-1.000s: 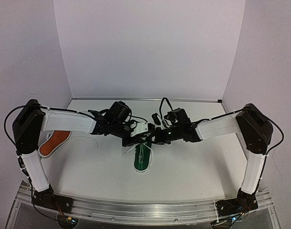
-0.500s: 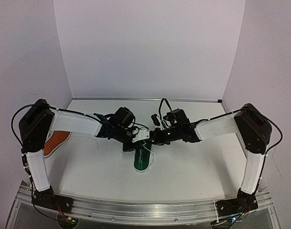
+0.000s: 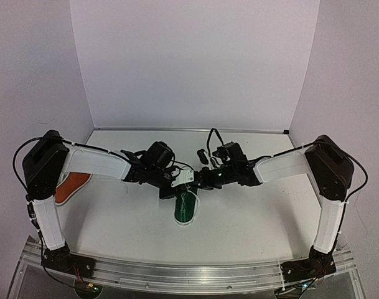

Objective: Tie the shoes

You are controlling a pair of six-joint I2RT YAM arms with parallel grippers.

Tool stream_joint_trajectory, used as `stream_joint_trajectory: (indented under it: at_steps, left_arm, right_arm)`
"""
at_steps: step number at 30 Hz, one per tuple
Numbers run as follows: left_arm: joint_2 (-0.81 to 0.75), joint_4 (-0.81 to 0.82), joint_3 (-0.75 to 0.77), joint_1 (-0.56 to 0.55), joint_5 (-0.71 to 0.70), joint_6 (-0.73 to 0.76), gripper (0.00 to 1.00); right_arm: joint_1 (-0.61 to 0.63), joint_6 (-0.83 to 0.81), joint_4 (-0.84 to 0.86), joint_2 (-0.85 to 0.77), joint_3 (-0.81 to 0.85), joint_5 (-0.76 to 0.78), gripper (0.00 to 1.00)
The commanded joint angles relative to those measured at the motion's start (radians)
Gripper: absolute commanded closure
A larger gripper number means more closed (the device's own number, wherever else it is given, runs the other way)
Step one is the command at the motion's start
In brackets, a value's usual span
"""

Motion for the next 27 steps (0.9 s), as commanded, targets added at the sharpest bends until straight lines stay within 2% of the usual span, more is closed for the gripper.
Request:
stream_joint_trajectory:
  at_steps: [1, 14, 27]
  left_arm:
    - [-0.054, 0.060, -0.051, 0.013, -0.009, -0.062, 1.00]
    - [-0.059, 0.187, -0.079, 0.056, 0.000, -0.202, 1.00]
    - [-0.101, 0.320, -0.150, 0.073, 0.132, -0.263, 1.00]
  right_arm:
    - [0.000, -0.003, 0.028, 0.005, 0.026, 0.005, 1.00]
    - [0.000, -0.006, 0.028, -0.010, 0.014, 0.006, 1.00]
    - [0.001, -0.005, 0.028, 0.000, 0.023, 0.002, 1.00]
